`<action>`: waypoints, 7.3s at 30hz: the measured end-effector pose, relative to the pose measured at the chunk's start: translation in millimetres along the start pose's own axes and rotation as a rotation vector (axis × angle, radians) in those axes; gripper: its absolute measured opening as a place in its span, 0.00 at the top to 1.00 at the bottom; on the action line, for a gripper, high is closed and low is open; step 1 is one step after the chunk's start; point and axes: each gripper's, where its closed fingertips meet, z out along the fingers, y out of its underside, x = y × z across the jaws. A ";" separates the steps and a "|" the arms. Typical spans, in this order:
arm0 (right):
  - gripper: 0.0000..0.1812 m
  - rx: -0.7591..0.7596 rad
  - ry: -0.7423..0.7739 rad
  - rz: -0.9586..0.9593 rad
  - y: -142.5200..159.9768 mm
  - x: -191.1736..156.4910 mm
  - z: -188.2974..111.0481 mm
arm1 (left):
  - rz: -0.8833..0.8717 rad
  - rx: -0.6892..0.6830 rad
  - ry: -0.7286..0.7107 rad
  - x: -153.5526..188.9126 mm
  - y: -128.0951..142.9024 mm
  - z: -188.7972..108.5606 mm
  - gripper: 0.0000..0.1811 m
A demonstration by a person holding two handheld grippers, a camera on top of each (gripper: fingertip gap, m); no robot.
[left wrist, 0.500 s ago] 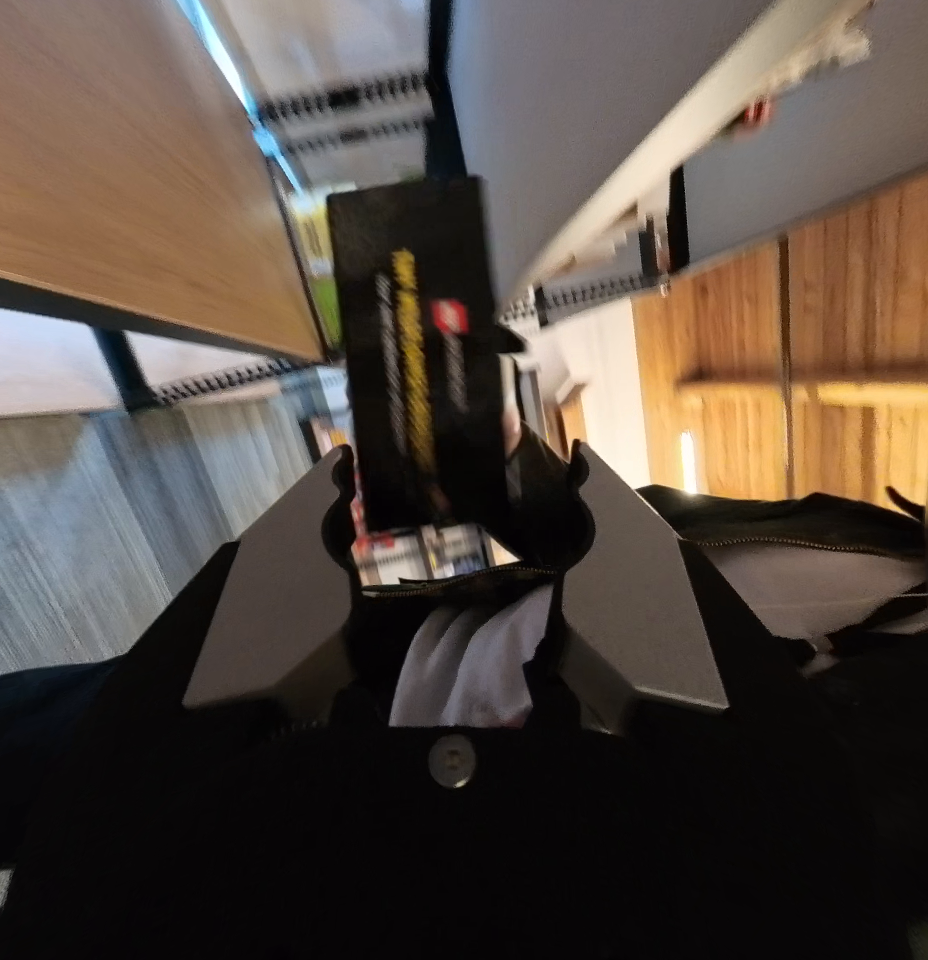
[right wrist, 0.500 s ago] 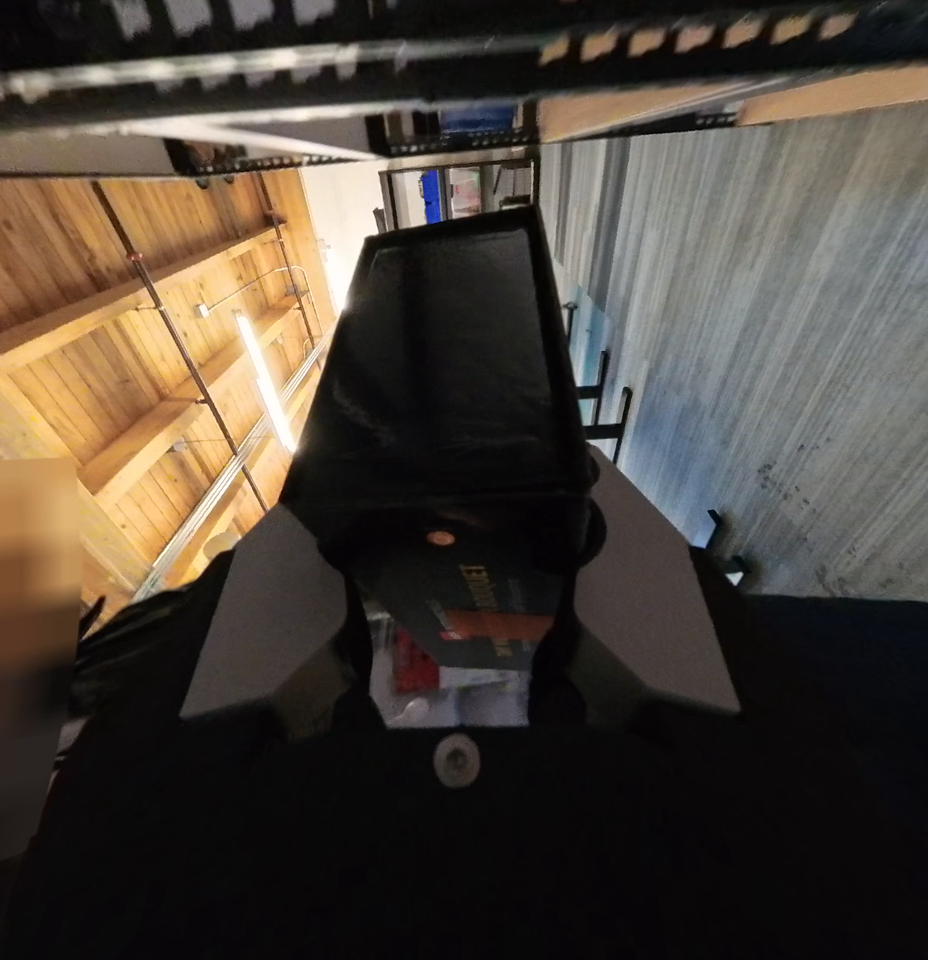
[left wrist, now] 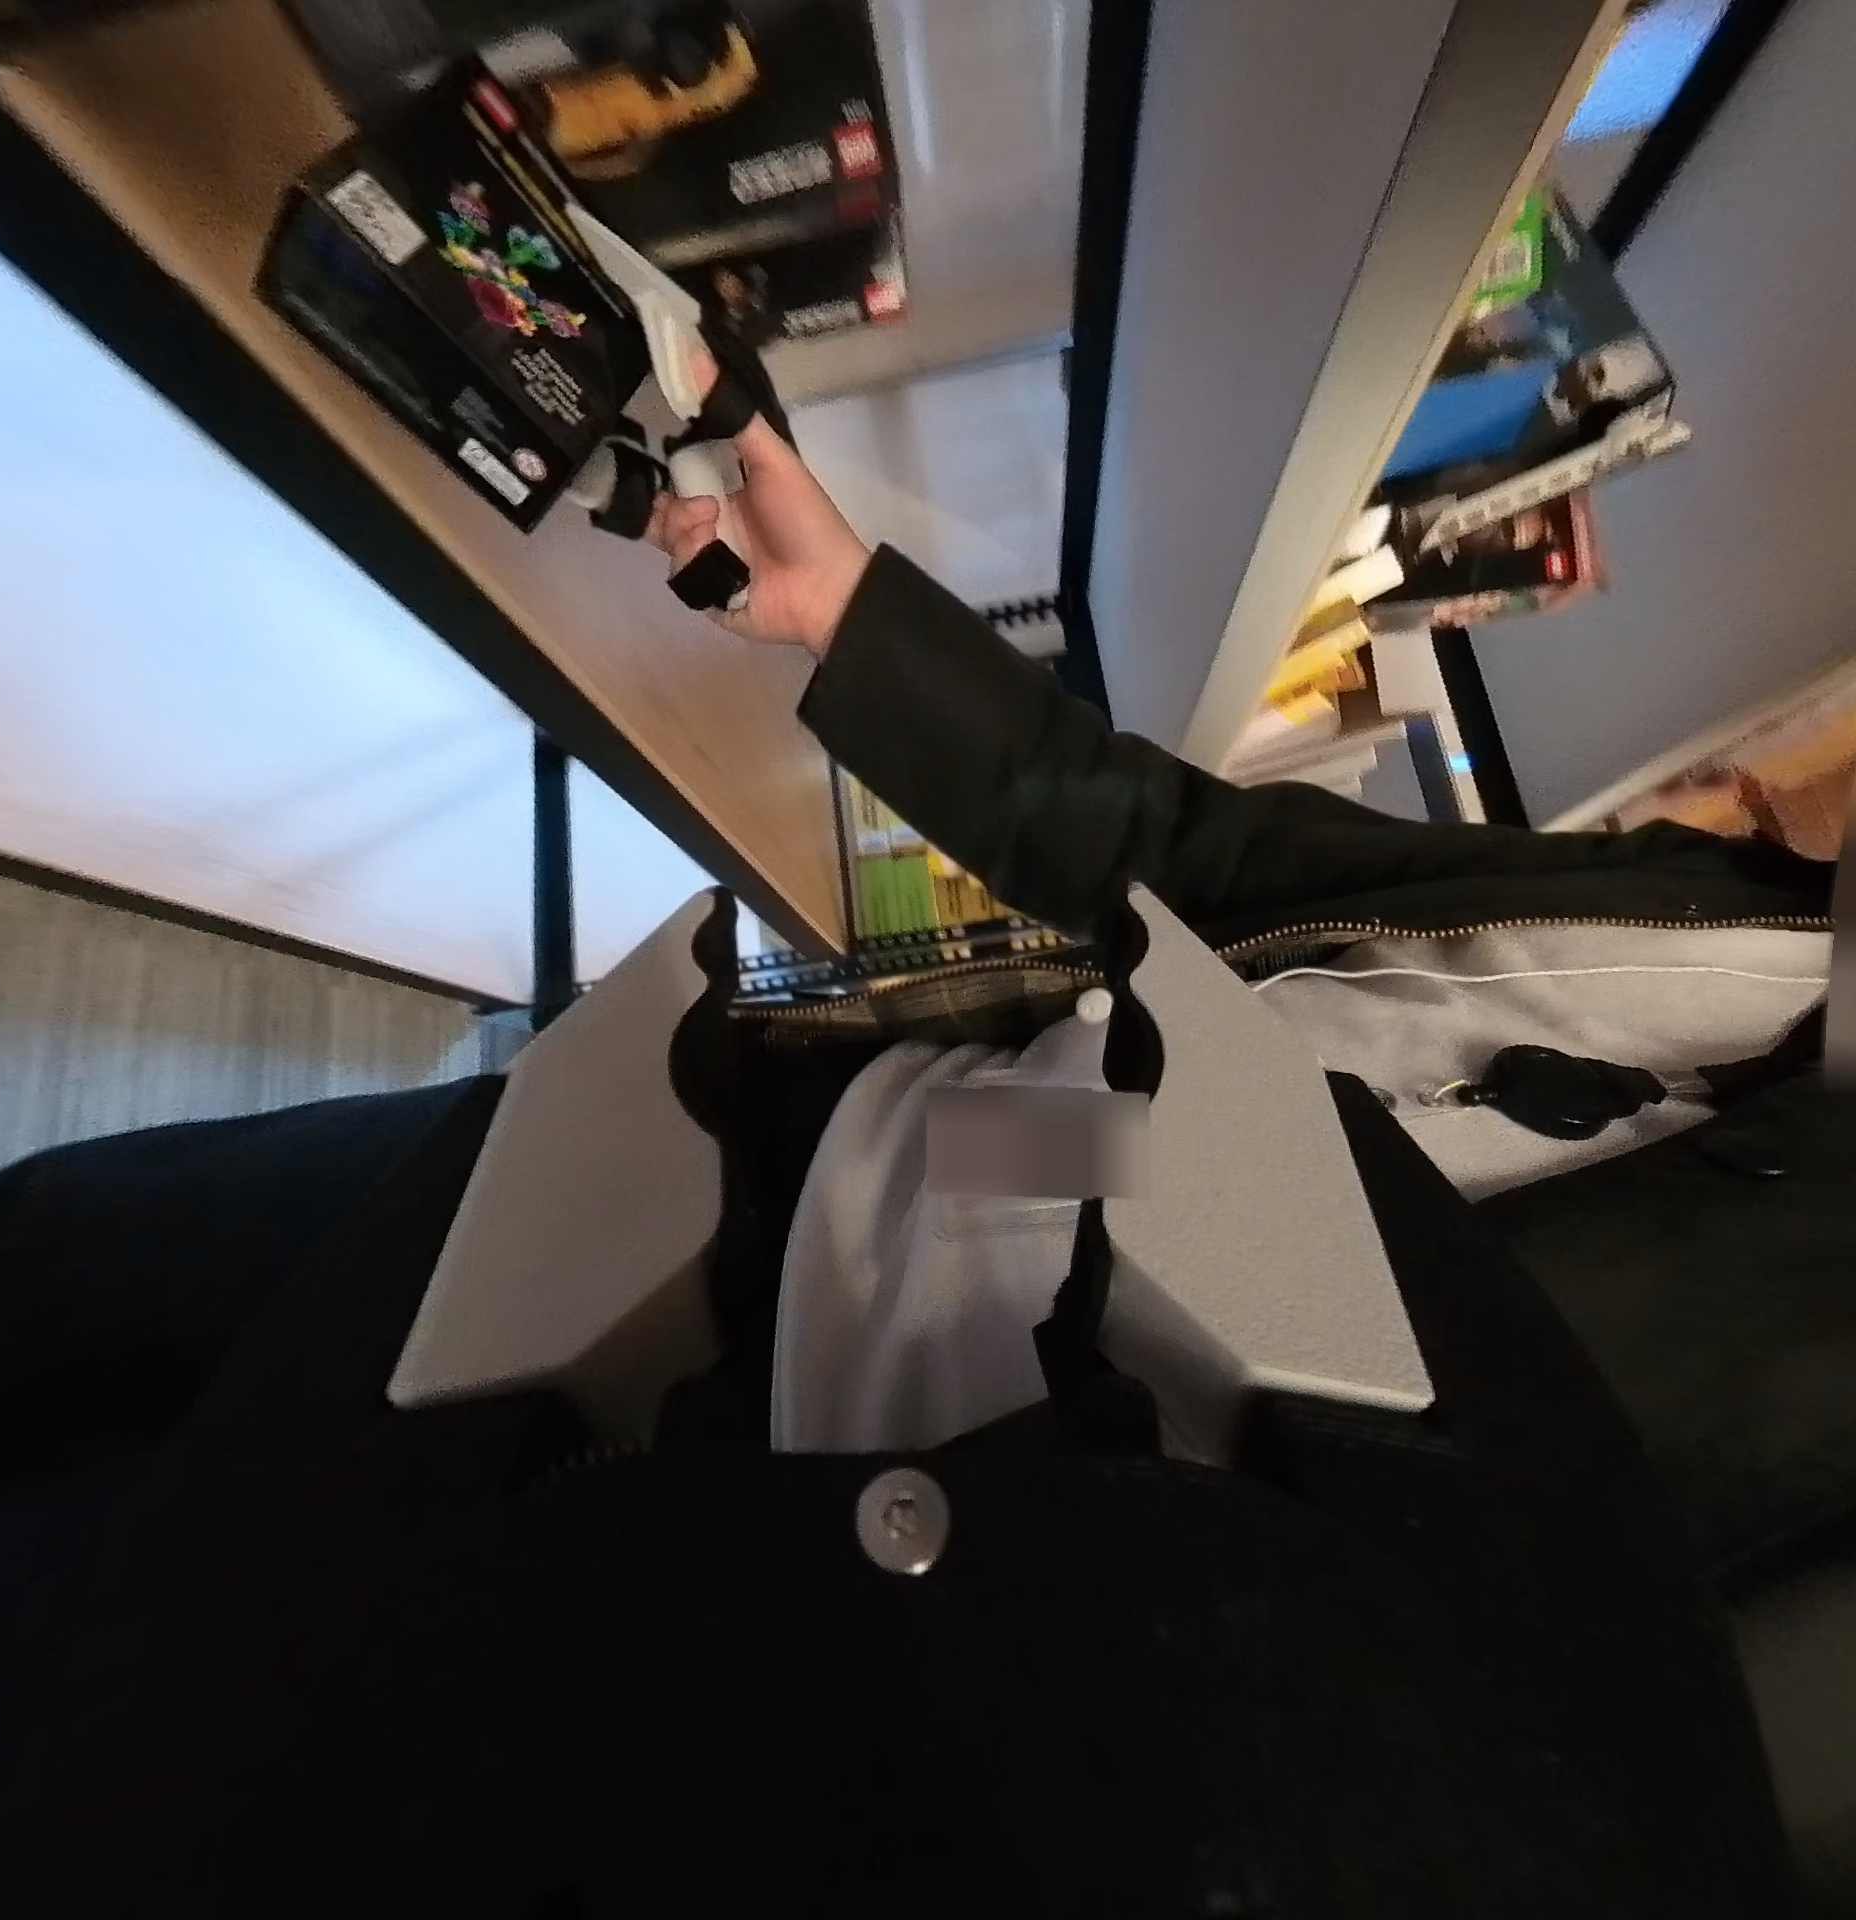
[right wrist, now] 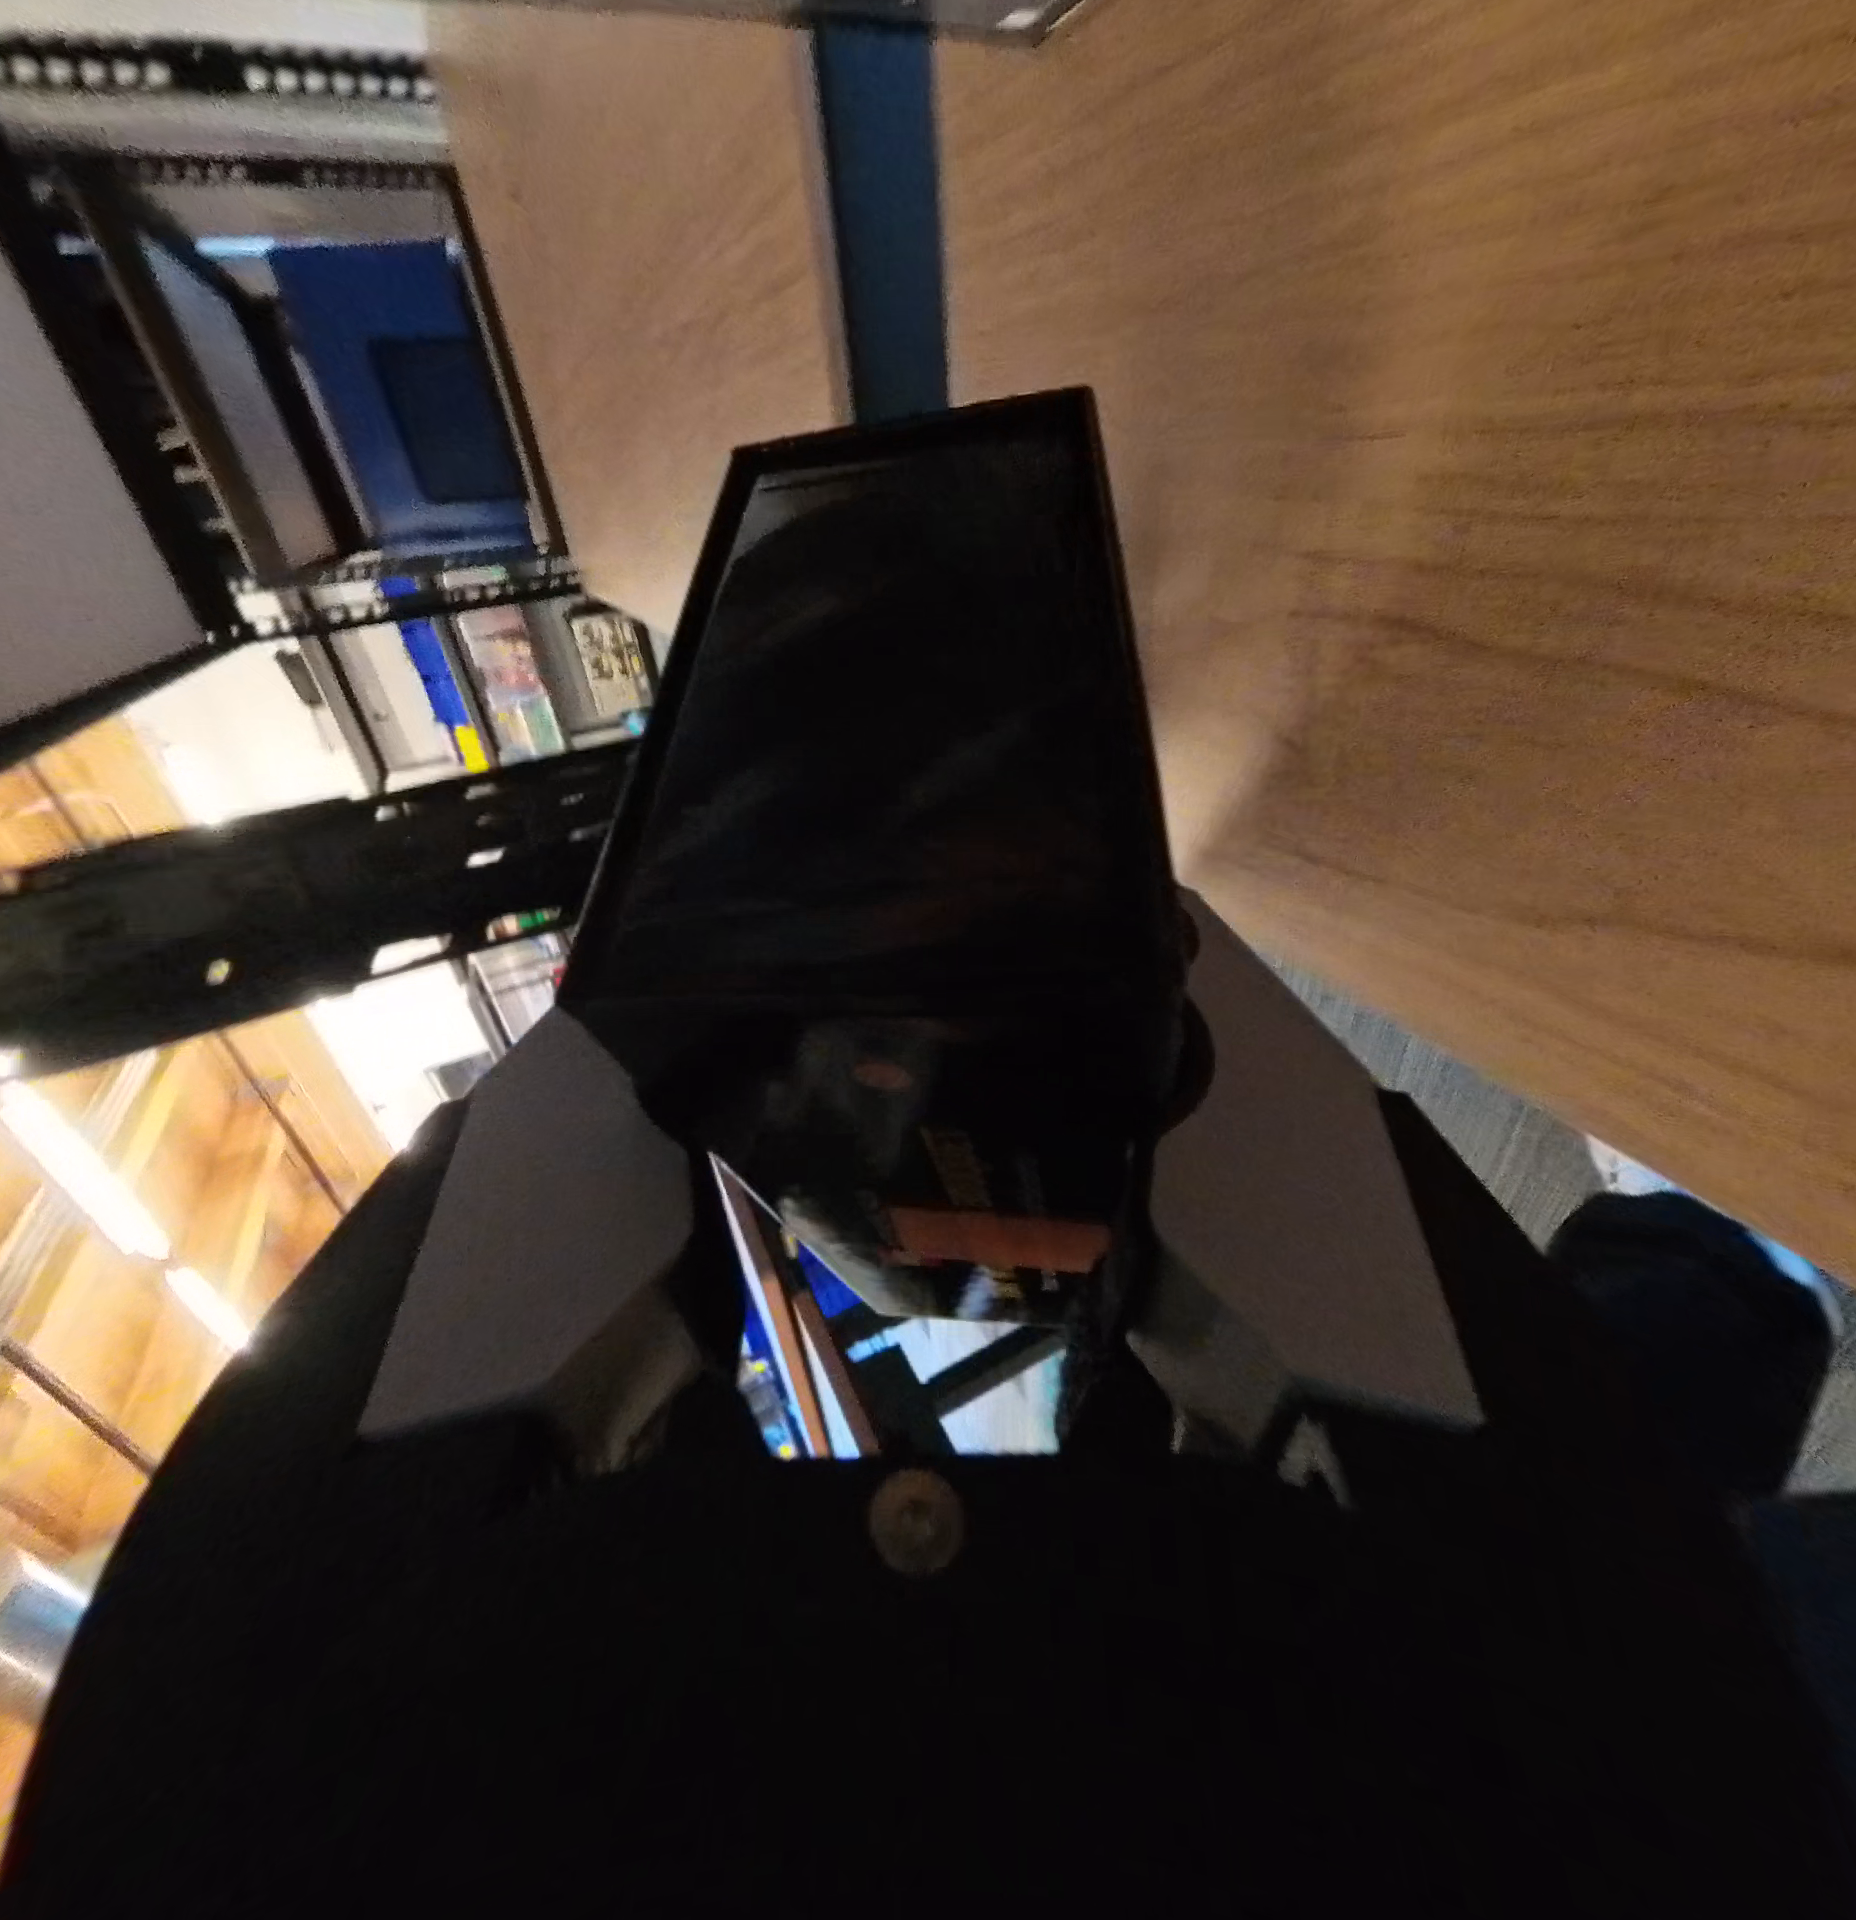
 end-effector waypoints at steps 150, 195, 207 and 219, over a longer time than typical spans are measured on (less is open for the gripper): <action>0.64 0.205 -0.001 -1.002 -29.9 -376.3 -345.1 | 0.754 0.174 -0.058 316.9 -153.6 341.3 0.54; 0.75 -0.023 -0.198 -1.033 32.4 -388.1 -305.5 | 0.251 0.081 0.086 283.1 -118.9 324.1 0.42; 0.76 -0.007 -0.195 -1.075 42.0 -388.7 -306.5 | 0.157 -0.084 0.224 291.2 -101.8 327.9 0.55; 0.65 -0.156 -0.204 -0.946 48.3 -378.6 -299.0 | 0.247 -0.105 0.321 285.6 -92.1 321.7 0.57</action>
